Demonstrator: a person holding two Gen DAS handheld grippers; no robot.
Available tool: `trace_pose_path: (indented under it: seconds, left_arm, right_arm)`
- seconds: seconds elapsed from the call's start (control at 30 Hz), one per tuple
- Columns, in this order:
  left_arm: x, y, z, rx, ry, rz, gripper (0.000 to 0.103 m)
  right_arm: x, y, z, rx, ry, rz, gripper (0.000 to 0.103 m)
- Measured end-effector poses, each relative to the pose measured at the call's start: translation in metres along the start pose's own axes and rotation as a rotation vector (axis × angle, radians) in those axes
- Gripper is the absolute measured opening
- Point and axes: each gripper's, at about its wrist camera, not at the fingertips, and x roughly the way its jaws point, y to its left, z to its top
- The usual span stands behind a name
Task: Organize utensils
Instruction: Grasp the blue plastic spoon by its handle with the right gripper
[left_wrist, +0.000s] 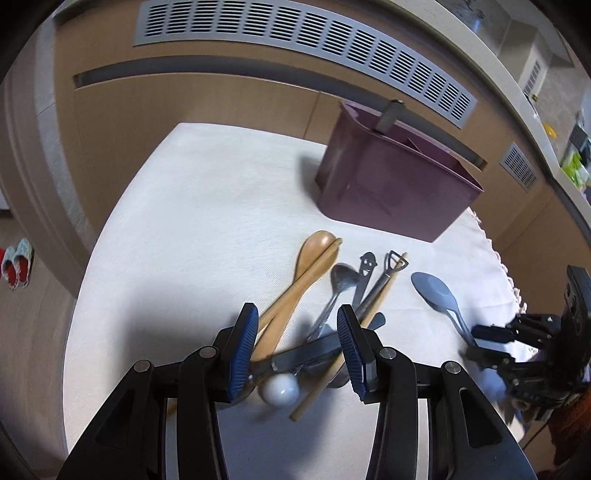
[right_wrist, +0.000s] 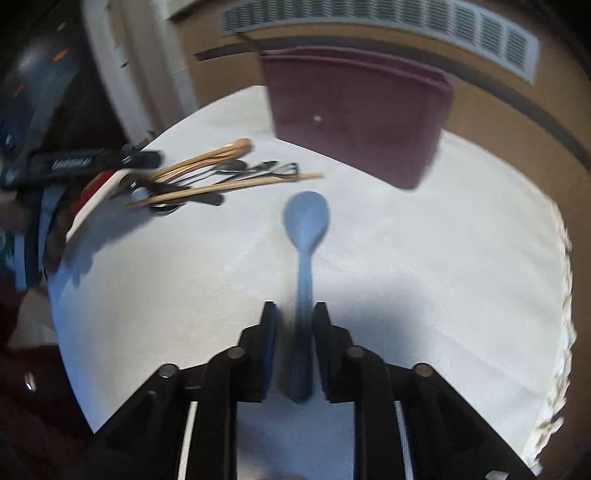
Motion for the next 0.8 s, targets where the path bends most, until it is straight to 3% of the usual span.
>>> trace_pose_path:
  seconds: [0.13, 0.53, 0.7, 0.8]
  left_arm:
    - [-0.001, 0.0, 0.006, 0.022, 0.002, 0.018, 0.046]
    - [0.027, 0.0, 0.02, 0.078, 0.115, 0.001, 0.046]
    - [0.034, -0.018, 0.015, 0.103, 0.152, -0.062, 0.046]
    - [0.033, -0.034, 0.014, 0.124, 0.189, -0.162, 0.046]
  right_arm:
    - [0.017, 0.016, 0.023, -0.061, 0.011, -0.061, 0.027]
    - [0.061, -0.002, 0.089, 0.02, -0.018, -0.04, 0.032]
    - [0.047, -0.004, 0.086, 0.069, -0.049, -0.058, 0.032]
    - [0.035, -0.013, 0.075, 0.118, -0.061, -0.062, 0.032]
